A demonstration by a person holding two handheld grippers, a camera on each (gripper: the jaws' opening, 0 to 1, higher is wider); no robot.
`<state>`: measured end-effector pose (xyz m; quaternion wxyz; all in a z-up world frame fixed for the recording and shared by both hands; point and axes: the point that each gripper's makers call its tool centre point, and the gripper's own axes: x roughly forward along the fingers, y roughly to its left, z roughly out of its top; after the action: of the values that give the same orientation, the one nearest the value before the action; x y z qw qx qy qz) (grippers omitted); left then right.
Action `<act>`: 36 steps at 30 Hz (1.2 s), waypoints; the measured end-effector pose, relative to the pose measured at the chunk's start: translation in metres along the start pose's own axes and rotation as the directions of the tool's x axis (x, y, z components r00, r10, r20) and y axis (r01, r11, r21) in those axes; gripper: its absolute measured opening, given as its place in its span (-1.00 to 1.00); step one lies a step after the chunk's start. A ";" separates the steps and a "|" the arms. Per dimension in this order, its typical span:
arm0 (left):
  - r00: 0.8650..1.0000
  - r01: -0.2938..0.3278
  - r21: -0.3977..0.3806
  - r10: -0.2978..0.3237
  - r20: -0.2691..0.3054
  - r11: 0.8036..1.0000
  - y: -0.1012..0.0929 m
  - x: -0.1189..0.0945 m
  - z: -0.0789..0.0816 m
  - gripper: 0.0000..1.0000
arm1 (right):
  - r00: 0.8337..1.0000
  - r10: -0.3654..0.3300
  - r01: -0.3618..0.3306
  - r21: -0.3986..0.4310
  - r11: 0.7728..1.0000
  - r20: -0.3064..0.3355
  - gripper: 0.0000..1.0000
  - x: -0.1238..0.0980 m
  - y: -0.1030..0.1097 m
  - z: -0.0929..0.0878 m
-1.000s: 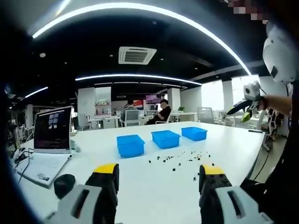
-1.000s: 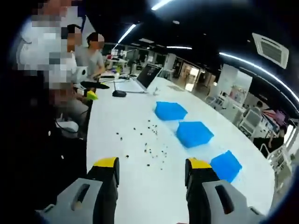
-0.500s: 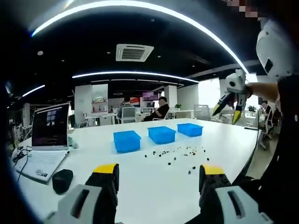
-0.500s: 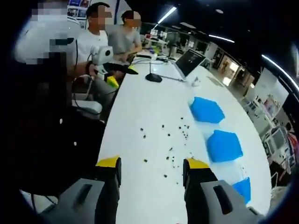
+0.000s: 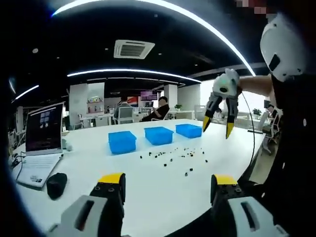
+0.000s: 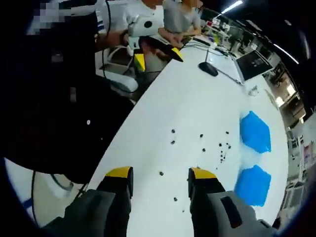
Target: Pick up the resistors one by one and place each resistor into its matching bin, sorting the parts by color and model until every resistor is separated into the correct bin for its type
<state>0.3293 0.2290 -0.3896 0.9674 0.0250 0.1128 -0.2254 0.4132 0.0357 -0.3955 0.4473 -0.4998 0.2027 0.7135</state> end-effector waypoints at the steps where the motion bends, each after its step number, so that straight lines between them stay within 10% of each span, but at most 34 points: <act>1: 1.000 0.003 0.001 -0.003 -0.007 1.000 -0.001 0.000 -0.001 0.41 | 1.000 0.010 -0.010 -0.020 1.000 -0.008 -0.08 0.003 -0.001 0.000; 12: 0.999 0.009 -0.001 -0.009 -0.041 1.000 -0.002 0.001 -0.005 0.40 | 0.988 0.114 -0.139 -0.275 0.951 -0.107 -0.18 0.032 0.003 -0.012; 36: 0.995 0.008 -0.006 -0.008 -0.097 1.000 -0.007 0.005 -0.018 0.39 | 0.938 0.242 -0.317 -0.331 0.889 -0.246 -0.52 0.074 0.010 -0.046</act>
<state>0.3267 0.2224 -0.4079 0.9600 0.0327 0.1602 -0.2275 0.4219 0.0286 -0.4821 0.2160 -0.6082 0.1799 0.7424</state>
